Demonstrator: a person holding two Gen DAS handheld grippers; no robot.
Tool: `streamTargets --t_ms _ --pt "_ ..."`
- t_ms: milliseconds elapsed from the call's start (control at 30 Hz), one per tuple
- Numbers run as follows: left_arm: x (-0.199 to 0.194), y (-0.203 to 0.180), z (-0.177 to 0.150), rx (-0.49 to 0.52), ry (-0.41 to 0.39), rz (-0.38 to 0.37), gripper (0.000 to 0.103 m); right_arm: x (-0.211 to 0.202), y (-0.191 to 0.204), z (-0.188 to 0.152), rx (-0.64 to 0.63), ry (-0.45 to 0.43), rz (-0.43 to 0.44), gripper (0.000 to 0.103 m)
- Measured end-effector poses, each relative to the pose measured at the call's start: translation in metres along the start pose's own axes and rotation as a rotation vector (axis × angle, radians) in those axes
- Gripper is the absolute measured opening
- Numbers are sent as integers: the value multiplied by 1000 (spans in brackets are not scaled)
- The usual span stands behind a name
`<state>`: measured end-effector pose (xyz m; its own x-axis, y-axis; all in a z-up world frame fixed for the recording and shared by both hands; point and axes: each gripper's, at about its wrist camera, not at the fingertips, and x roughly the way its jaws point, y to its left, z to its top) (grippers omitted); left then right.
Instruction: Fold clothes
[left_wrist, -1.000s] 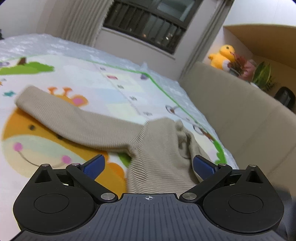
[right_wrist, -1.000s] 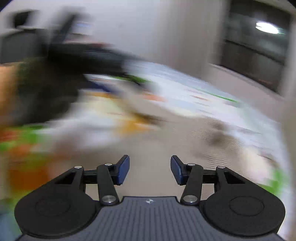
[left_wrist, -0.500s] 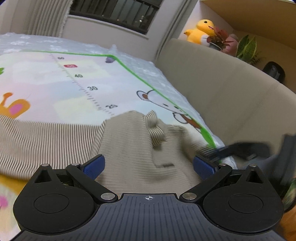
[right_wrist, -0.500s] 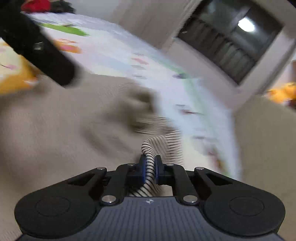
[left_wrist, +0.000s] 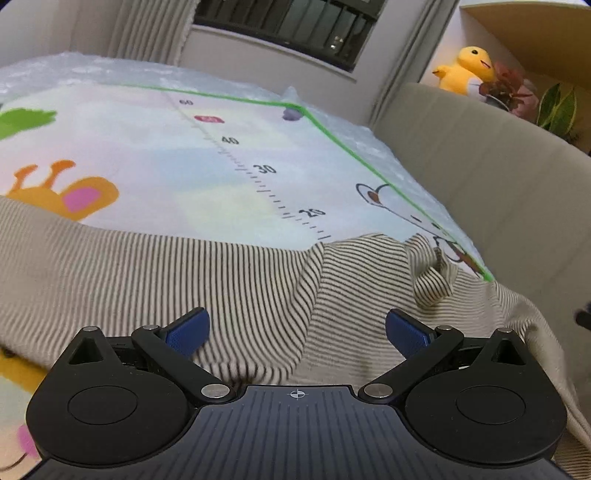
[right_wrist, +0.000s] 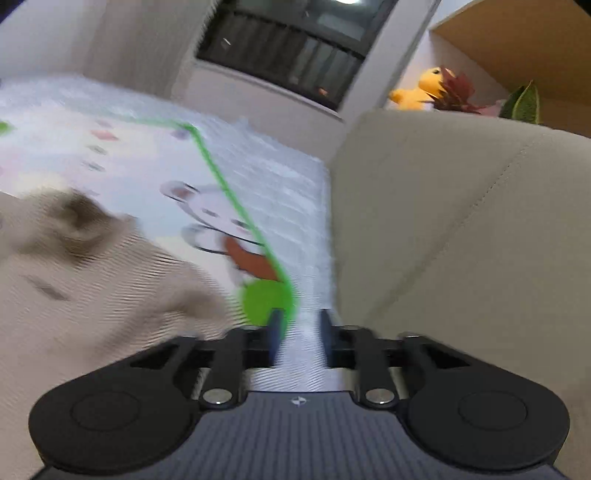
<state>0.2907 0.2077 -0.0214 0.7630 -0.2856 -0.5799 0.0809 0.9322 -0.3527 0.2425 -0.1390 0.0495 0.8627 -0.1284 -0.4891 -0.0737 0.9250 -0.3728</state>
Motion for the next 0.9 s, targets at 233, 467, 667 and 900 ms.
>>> streamTargets --t_ms 233,467,667,900 --pt "-46 -26 -25 -2 17 -135 103 -83 -21 -55 219 54 130 51" --pt "-74 -48 -57 41 -16 -258 103 -87 -5 -116 466 191 285 57" --pt "-54 -34 -85 21 27 -236 103 -70 11 -72 92 117 29 2" --pt "-52 -34 -94 77 -5 -233 103 -110 -28 -25 195 -79 -37 2"
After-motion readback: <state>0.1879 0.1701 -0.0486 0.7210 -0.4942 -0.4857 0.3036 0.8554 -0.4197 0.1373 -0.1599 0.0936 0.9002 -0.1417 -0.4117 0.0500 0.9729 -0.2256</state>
